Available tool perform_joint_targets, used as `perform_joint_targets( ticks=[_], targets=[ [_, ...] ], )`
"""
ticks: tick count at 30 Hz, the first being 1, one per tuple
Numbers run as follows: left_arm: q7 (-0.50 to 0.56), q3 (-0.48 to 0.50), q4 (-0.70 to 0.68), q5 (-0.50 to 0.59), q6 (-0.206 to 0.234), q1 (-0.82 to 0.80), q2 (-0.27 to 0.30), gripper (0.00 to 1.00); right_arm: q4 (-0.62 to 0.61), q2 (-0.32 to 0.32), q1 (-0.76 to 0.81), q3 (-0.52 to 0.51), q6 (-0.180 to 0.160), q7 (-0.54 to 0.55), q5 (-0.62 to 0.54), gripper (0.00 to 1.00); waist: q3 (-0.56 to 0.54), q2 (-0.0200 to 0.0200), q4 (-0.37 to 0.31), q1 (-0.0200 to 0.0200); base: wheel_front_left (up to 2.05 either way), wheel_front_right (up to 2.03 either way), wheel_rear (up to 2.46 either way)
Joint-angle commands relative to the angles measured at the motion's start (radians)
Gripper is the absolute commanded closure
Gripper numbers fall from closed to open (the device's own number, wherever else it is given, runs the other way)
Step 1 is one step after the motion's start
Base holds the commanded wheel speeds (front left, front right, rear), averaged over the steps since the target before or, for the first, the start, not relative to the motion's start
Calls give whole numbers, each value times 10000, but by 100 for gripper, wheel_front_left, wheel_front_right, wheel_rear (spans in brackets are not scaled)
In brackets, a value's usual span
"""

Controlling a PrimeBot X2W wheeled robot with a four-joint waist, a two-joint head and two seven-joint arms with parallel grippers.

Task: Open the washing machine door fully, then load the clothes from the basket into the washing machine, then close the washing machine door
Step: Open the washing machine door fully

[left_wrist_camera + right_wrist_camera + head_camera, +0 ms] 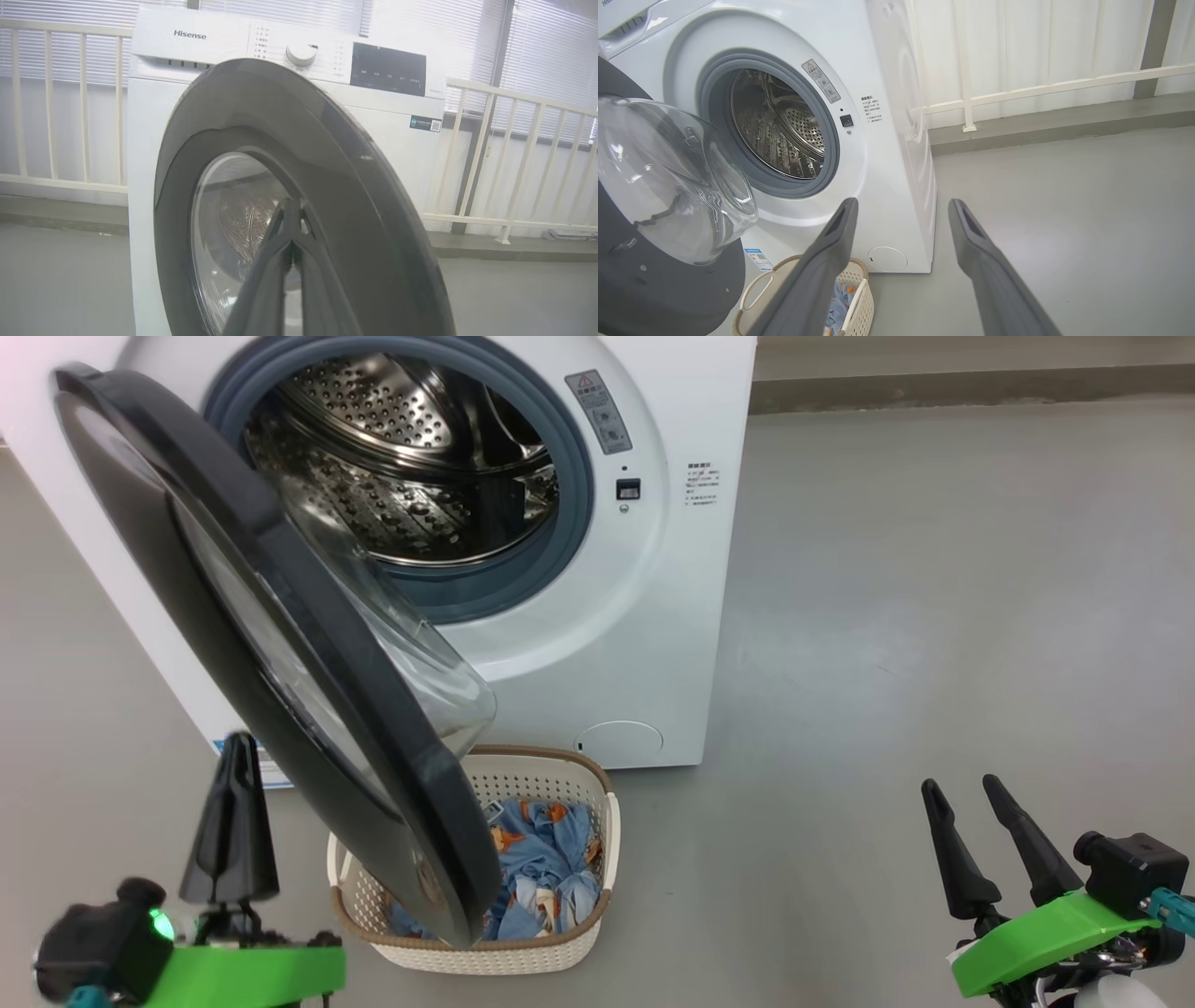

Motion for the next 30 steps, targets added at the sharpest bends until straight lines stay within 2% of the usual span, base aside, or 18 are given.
perform_joint_targets(
  ticks=[1, 7, 14, 20, 30],
  targets=[
    [0, 286, -525, 152, 56, -584, 98, 100, -204, -97, -25, 122, 58, -124, -81, 0, -15, 0, 35, 0, 0, 0, 0],
    [587, -149, -1850, 67, 10, -1061, -25, 100, -188, -62, -65, 153, 58, -124, -83, 0, -40, 0, 91, 0, 0, 0, 0],
    [1354, -1179, -2275, -136, -75, -1289, -369, 100, -193, 8, -150, 308, 58, -124, -77, 0, -31, 0, -92, 0, 0, 0, 0],
    [1728, -1855, -1969, -300, -50, -1068, -524, 100, -193, 55, -137, 326, 58, -124, -43, 0, 23, 0, -295, 0, 0, 0, 0],
    [1818, -2851, -331, -907, 35, -788, -712, 100, -147, 88, -234, 496, 58, -124, -13, 0, 144, 0, -674, 0, 0, 0, 0]
  ],
)
